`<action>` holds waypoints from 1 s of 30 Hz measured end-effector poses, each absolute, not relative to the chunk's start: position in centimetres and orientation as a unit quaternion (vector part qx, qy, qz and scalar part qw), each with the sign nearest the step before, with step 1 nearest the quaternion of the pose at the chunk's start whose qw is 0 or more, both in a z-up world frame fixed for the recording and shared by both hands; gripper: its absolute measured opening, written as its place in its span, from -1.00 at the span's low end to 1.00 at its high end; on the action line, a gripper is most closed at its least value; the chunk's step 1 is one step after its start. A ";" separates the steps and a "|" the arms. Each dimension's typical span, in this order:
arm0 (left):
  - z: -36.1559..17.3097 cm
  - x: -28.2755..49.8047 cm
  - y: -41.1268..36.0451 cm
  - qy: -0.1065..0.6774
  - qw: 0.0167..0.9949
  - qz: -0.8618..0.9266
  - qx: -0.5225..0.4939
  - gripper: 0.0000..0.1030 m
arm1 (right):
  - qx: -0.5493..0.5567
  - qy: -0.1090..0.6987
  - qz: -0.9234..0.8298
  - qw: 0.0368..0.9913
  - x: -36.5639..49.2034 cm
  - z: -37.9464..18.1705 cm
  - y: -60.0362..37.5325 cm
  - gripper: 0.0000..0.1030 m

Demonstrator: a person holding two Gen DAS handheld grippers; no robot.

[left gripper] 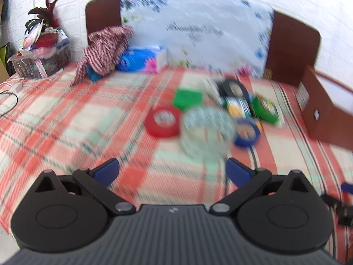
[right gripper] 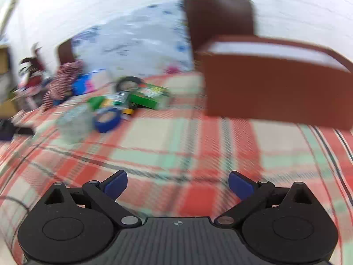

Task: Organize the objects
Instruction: 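Grasp the clear packing-tape roll with the left tool, then carry the clear tape into the brown box and open the left tool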

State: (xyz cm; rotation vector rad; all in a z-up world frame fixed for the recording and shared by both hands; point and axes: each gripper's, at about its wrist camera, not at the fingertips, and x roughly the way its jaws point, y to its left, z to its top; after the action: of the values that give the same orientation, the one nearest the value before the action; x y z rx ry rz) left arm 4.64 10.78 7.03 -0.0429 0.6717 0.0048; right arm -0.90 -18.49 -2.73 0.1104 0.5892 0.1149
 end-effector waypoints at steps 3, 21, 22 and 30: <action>8.2 7.3 12.0 0.331 0.943 -0.016 -0.033 0.79 | -0.012 0.272 0.108 0.956 0.9 -1.3 -14.8 0.69; 3.8 14.6 10.9 0.407 0.909 -0.091 -0.030 -0.60 | -0.151 0.250 0.236 0.927 11.0 -2.5 -2.5 0.62; 4.0 14.2 10.9 0.404 0.909 -0.092 -0.032 -0.60 | -0.147 0.252 0.235 0.927 10.9 -2.3 -2.7 0.61; 10.0 10.8 5.1 0.337 0.931 -0.143 0.002 -0.61 | -0.121 0.178 0.167 0.962 6.0 1.8 -7.9 0.61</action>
State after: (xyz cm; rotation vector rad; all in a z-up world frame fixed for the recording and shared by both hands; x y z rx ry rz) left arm 10.83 5.14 9.98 0.0035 0.6896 -0.2927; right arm 6.03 -7.88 1.75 -0.2457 0.3604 0.3374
